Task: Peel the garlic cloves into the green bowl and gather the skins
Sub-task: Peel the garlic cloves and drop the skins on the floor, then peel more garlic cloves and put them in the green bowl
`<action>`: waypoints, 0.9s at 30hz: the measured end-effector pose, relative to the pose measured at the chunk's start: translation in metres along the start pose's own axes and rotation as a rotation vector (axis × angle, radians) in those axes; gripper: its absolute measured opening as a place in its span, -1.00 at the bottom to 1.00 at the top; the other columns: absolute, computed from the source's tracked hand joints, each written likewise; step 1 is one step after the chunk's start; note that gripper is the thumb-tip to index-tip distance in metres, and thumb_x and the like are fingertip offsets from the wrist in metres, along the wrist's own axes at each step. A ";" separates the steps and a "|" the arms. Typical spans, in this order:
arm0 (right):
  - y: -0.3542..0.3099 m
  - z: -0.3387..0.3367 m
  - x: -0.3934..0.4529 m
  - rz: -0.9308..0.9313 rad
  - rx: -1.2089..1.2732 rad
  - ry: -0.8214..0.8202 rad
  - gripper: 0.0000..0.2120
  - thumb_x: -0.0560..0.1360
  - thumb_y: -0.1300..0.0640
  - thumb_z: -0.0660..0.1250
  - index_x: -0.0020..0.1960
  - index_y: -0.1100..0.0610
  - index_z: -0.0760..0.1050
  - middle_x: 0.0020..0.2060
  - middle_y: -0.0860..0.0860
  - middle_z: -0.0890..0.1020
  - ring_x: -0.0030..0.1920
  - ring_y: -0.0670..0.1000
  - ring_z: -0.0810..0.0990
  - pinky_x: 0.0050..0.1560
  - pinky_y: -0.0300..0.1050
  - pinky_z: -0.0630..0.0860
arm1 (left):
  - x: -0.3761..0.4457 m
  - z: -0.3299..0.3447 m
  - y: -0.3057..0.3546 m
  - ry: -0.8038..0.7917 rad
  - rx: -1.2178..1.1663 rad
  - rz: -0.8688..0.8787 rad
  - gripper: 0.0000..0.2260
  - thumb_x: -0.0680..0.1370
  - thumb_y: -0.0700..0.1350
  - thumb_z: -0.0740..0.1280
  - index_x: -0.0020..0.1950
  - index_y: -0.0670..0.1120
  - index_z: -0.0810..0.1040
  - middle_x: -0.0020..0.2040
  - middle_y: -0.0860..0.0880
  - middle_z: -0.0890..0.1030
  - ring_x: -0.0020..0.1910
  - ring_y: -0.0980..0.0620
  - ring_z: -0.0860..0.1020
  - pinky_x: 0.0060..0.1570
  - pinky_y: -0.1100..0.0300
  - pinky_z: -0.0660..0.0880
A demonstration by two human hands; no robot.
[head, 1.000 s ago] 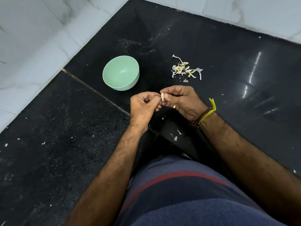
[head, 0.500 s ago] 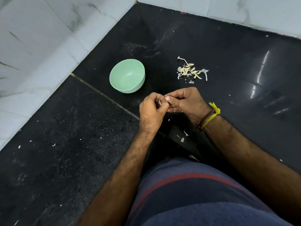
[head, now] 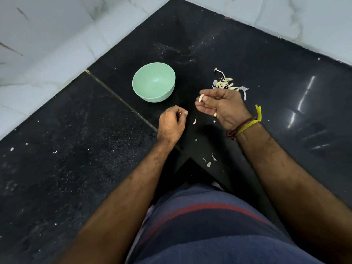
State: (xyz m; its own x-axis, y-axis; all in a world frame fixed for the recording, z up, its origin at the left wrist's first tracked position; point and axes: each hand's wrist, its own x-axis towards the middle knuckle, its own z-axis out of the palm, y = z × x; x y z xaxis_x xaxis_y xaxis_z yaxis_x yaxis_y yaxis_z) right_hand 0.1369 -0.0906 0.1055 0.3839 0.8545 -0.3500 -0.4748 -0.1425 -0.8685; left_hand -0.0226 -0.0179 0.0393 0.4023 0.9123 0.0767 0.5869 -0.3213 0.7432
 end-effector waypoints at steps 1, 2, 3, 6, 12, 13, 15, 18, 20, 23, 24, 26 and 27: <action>-0.002 0.002 0.003 0.006 0.009 -0.011 -0.89 0.52 0.41 0.35 0.03 0.32 0.57 -0.22 0.16 0.70 -0.18 0.07 0.72 -0.12 -0.08 0.66 | 0.004 0.003 -0.007 -0.007 0.025 0.000 -0.92 0.58 -0.12 0.41 -0.06 -0.11 0.66 -0.17 0.01 0.64 -0.19 0.06 0.56 -0.09 0.12 0.53; -0.005 0.005 0.007 0.007 0.003 -0.017 -0.90 0.52 0.39 0.35 0.03 0.31 0.57 -0.22 0.16 0.70 -0.17 0.07 0.72 -0.11 -0.06 0.67 | 0.007 0.005 -0.014 -0.010 0.038 0.008 -0.92 0.57 -0.13 0.42 -0.07 -0.12 0.66 -0.17 -0.01 0.62 -0.20 0.05 0.54 -0.08 0.08 0.53; -0.007 0.008 0.010 0.002 -0.027 -0.020 -0.91 0.52 0.37 0.37 0.02 0.29 0.58 -0.21 0.16 0.71 -0.16 0.08 0.72 -0.09 -0.05 0.67 | 0.010 0.008 -0.021 -0.003 0.036 0.015 -0.93 0.55 -0.15 0.43 -0.10 -0.13 0.65 -0.18 -0.02 0.60 -0.22 0.05 0.53 -0.09 0.06 0.52; -0.013 0.026 0.025 -0.073 -0.235 0.007 -0.93 0.51 0.33 0.41 -0.05 0.21 0.61 -0.22 0.11 0.70 -0.19 0.03 0.70 -0.06 -0.06 0.67 | 0.015 0.013 -0.028 0.063 0.010 0.018 -0.84 0.54 -0.10 0.46 -0.21 -0.13 0.61 -0.26 -0.01 0.54 -0.31 0.07 0.47 -0.19 0.10 0.50; -0.011 0.089 0.079 -0.440 -0.796 0.028 -0.91 0.40 0.22 0.50 -0.12 0.07 0.67 -0.29 -0.09 0.68 -0.29 -0.20 0.62 -0.16 -0.38 0.57 | 0.018 0.020 -0.034 0.122 0.008 0.064 -0.86 0.57 -0.12 0.39 -0.15 -0.16 0.58 -0.21 -0.06 0.59 -0.22 -0.07 0.55 -0.18 0.05 0.49; -0.009 0.097 0.088 -0.473 -0.892 0.018 -0.91 0.40 0.21 0.50 -0.10 0.09 0.68 -0.27 -0.08 0.68 -0.29 -0.21 0.60 -0.17 -0.47 0.51 | 0.019 0.019 -0.036 0.113 0.001 0.079 -0.91 0.58 -0.14 0.37 -0.06 -0.16 0.59 -0.14 -0.07 0.62 -0.15 -0.08 0.58 -0.13 0.03 0.51; -0.003 0.109 0.107 -0.514 -1.034 -0.020 -0.93 0.43 0.21 0.48 -0.09 0.12 0.69 -0.21 -0.03 0.69 -0.25 -0.19 0.60 -0.14 -0.47 0.51 | 0.019 0.020 -0.036 0.101 -0.001 0.088 -0.90 0.60 -0.15 0.33 0.04 -0.15 0.60 -0.06 -0.07 0.65 -0.07 -0.09 0.60 -0.05 0.02 0.52; 0.000 0.117 0.128 -0.504 -1.094 -0.052 -0.86 0.45 0.28 0.40 -0.08 0.13 0.71 -0.13 -0.01 0.71 -0.13 -0.14 0.62 -0.05 -0.47 0.50 | 0.020 0.021 -0.037 0.141 0.005 0.089 -0.88 0.63 -0.14 0.31 0.02 -0.16 0.59 -0.07 -0.09 0.66 -0.07 -0.10 0.60 -0.04 0.02 0.51; -0.006 0.113 0.134 -0.499 -1.048 0.000 -0.80 0.44 0.32 0.34 -0.07 0.13 0.71 -0.17 -0.04 0.70 -0.15 -0.18 0.61 -0.11 -0.57 0.41 | 0.019 0.022 -0.038 0.156 0.015 0.116 -0.88 0.63 -0.15 0.31 -0.01 -0.17 0.59 -0.10 -0.10 0.64 -0.10 -0.11 0.60 -0.06 0.01 0.50; -0.014 0.093 0.134 -0.501 -0.919 0.147 -0.77 0.41 0.29 0.32 -0.12 0.06 0.71 -0.27 -0.14 0.68 -0.23 -0.22 0.64 -0.02 -0.37 0.55 | 0.020 0.024 -0.038 0.206 0.059 0.144 -0.79 0.64 -0.10 0.28 -0.11 -0.18 0.57 -0.19 -0.11 0.60 -0.18 -0.14 0.57 -0.17 -0.01 0.47; -0.014 0.084 0.131 -0.481 -0.859 0.179 -0.78 0.40 0.27 0.31 -0.13 0.05 0.70 -0.28 -0.14 0.69 -0.23 -0.20 0.65 0.00 -0.25 0.61 | 0.020 0.025 -0.037 0.219 0.081 0.140 -0.73 0.65 -0.06 0.25 -0.16 -0.17 0.56 -0.22 -0.11 0.58 -0.21 -0.14 0.56 -0.22 -0.02 0.46; -0.008 0.065 0.120 -0.439 -0.795 0.216 -0.78 0.41 0.26 0.30 -0.15 0.02 0.68 -0.28 -0.09 0.70 -0.24 -0.15 0.67 0.00 -0.10 0.64 | 0.020 0.026 -0.037 0.215 0.119 0.131 -0.68 0.65 -0.01 0.19 -0.19 -0.17 0.54 -0.23 -0.11 0.55 -0.22 -0.14 0.54 -0.26 -0.05 0.46; -0.003 0.056 0.113 -0.427 -0.785 0.223 -0.78 0.43 0.26 0.29 -0.14 0.02 0.67 -0.27 -0.07 0.71 -0.25 -0.14 0.66 -0.02 -0.08 0.65 | 0.019 0.026 -0.037 0.209 0.136 0.135 -0.69 0.65 -0.02 0.19 -0.15 -0.17 0.55 -0.20 -0.10 0.56 -0.20 -0.13 0.55 -0.25 -0.04 0.48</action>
State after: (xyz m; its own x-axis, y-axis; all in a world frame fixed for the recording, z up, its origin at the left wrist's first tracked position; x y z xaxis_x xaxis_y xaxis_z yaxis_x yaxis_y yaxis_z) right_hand 0.1376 0.0341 0.0880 0.5852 0.8082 0.0662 0.3847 -0.2048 -0.9000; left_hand -0.0183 0.0046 -0.0038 0.3376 0.8869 0.3153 0.6322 -0.4618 0.6221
